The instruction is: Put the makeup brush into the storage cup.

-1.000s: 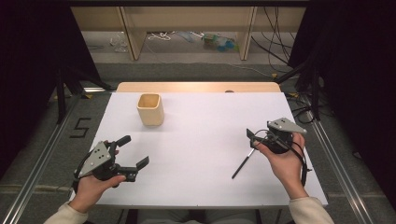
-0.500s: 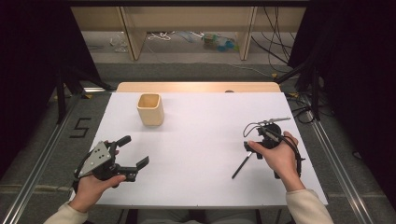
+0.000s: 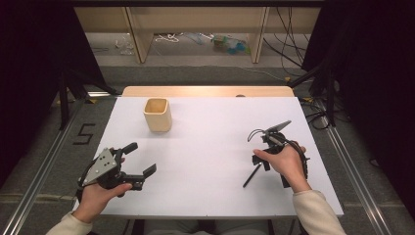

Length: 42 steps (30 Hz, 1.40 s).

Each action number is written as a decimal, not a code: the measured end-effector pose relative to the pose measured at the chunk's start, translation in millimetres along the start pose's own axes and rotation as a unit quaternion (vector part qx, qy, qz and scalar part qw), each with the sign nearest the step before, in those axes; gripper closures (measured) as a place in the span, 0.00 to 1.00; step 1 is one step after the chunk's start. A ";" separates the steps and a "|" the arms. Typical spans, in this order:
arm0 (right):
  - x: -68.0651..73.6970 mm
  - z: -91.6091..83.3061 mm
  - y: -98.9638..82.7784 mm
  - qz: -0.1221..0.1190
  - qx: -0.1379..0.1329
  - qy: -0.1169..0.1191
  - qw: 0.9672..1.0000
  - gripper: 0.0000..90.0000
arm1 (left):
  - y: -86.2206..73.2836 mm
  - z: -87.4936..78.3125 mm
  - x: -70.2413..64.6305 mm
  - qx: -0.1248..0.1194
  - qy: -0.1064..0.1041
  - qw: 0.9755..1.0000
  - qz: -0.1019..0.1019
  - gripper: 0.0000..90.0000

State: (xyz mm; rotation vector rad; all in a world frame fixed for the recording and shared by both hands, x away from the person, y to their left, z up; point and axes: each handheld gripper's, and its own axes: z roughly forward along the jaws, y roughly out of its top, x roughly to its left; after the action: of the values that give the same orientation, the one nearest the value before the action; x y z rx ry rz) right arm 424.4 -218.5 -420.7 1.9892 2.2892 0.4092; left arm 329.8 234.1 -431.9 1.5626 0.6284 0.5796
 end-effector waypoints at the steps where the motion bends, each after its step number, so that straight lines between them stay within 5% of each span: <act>1: 0.6 2.2 0.9 0.002 0.003 -0.001 1.000 0.27 | -0.1 0.0 -0.2 0.000 0.000 1.000 -0.002 0.03; 15: 5.4 24.8 5.0 -0.006 0.053 -0.012 0.999 0.28 | -0.5 0.5 -0.4 0.001 -0.002 1.000 -0.003 0.04; 27: 8.9 31.1 8.5 -0.004 0.059 -0.017 0.998 0.28 | -0.5 1.0 -0.3 0.002 -0.002 1.000 -0.001 0.04; 31: 6.3 32.3 7.7 -0.020 0.064 -0.020 0.998 0.28 | -0.4 1.0 -0.2 0.002 -0.002 1.000 0.000 0.04; 33: 8.9 33.3 8.6 -0.003 0.063 -0.018 0.998 0.30 | -0.6 1.5 0.1 0.001 -0.002 1.000 0.001 0.04; 37: 7.4 34.9 9.5 -0.017 0.070 -0.021 0.997 0.31 | -0.4 1.5 0.1 0.001 -0.002 1.000 0.002 0.04; 42: 10.1 37.3 10.7 -0.005 0.072 -0.024 0.997 0.31 | -0.8 1.5 -0.3 0.001 -0.002 1.000 -0.004 0.04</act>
State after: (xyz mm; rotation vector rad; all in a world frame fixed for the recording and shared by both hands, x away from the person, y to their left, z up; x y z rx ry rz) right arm 441.9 -201.8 -452.7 2.0259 2.3587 0.1986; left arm 330.6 232.9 -432.9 1.5624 0.6322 0.5684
